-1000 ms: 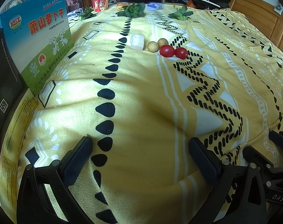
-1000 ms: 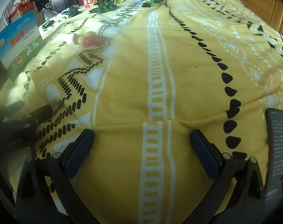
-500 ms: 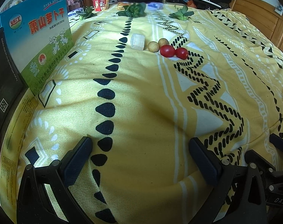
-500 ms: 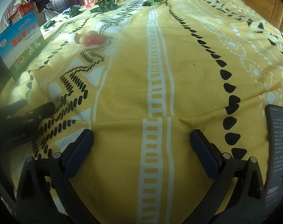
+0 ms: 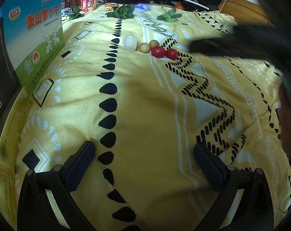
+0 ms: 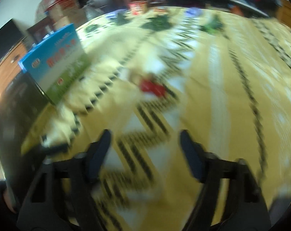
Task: Organize fruits
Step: 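Grasp the small beige cube with the right tool, then grasp a red tomato with the left tool while the right tool holds the beige cube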
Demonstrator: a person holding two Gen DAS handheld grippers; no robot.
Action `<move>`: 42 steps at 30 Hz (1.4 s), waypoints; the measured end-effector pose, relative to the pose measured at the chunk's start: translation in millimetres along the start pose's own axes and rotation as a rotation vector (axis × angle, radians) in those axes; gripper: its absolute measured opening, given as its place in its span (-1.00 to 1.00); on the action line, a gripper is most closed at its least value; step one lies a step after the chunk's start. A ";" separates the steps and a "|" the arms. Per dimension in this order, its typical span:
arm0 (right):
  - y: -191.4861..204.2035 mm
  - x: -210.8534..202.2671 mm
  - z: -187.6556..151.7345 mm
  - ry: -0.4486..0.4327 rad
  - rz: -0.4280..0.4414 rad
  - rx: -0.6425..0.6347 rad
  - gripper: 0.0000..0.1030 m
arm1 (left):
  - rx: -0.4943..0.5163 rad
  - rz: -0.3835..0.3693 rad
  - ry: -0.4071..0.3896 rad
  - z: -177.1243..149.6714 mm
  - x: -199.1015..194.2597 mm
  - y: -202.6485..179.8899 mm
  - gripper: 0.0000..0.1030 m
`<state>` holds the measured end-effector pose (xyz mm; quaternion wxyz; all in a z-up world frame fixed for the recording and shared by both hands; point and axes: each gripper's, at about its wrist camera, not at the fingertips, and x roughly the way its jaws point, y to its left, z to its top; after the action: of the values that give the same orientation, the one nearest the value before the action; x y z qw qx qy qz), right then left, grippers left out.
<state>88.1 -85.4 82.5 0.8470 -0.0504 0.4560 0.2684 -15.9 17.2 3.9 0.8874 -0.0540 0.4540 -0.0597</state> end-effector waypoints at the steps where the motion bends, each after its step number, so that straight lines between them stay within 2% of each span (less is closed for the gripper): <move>1: 4.7 11.0 11.4 0.011 0.013 -0.009 -0.21 | -0.001 -0.003 -0.003 -0.5 -0.9 0.6 1.00; 6: 18.7 64.4 55.6 0.046 0.053 0.004 -0.22 | -0.010 -0.020 -0.015 -1.1 -2.3 2.7 1.00; 10: 23.7 95.4 68.8 0.073 0.007 -0.015 -0.22 | -0.021 -0.036 -0.022 -2.1 -5.1 5.3 1.00; 14: 29.5 109.4 80.6 0.081 -0.016 -0.044 -0.22 | -0.020 -0.032 -0.022 -2.6 -5.3 4.1 1.00; 15: 29.6 114.5 82.5 0.094 -0.021 -0.044 -0.24 | -0.018 -0.030 -0.020 -2.4 -5.2 3.9 1.00; 16: 29.6 120.0 85.5 0.104 -0.031 -0.044 -0.40 | -0.017 -0.028 -0.019 -1.6 -4.5 4.5 1.00; 18: 27.1 123.9 84.3 0.117 -0.037 -0.037 -0.44 | -0.016 -0.028 -0.018 -1.5 -4.9 4.3 1.00; 20: 24.3 111.7 82.2 0.094 -0.017 -0.015 -0.47 | -0.019 -0.031 -0.016 -0.7 -4.9 4.8 1.00; 23: 11.5 59.1 73.2 -0.005 0.009 0.010 -0.47 | -0.041 -0.062 -0.016 2.7 -8.1 9.8 1.00; 26: -11.9 9.1 47.8 -0.063 -0.037 0.047 -0.47 | -0.079 -0.063 -0.024 14.4 -13.2 14.3 0.90; 28: -31.5 -19.5 15.9 -0.068 -0.095 0.068 -0.47 | -0.069 -0.060 -0.068 31.8 -18.1 12.2 0.88; 30: -43.8 -32.2 -8.2 -0.052 -0.115 0.089 -0.47 | -0.068 -0.068 -0.095 54.8 -15.0 12.3 0.74; 32: -53.0 -42.6 -33.3 -0.036 -0.109 0.116 -0.47 | -0.070 -0.087 -0.086 81.8 -1.1 11.6 0.58; 33: -57.4 -45.9 -45.1 -0.027 -0.103 0.136 -0.47 | -0.067 -0.090 -0.074 95.6 10.3 11.1 0.43; 35: -63.7 -46.8 -54.8 -0.019 -0.071 0.174 -0.47 | -0.064 -0.141 -0.033 119.6 35.8 4.8 0.17; 37: -66.8 -44.6 -58.6 -0.021 -0.060 0.188 -0.47 | -0.065 -0.176 0.022 133.8 58.3 -1.9 0.04; 38: -68.3 -44.9 -60.2 -0.025 -0.044 0.199 -0.47 | -0.064 -0.201 0.051 139.0 70.2 -7.8 -0.14; 39: -70.0 -45.9 -60.6 -0.030 -0.035 0.205 -0.47 | -0.067 -0.234 0.072 140.7 78.2 -13.9 -0.20; 42: -74.1 -48.6 -61.7 -0.055 -0.019 0.221 -0.47 | -0.083 -0.231 0.098 139.8 96.6 -28.2 -0.20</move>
<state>57.8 -188.6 73.9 0.8621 0.0462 0.4588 0.2099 152.1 -19.8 12.2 0.8484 -0.1396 0.4895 -0.1451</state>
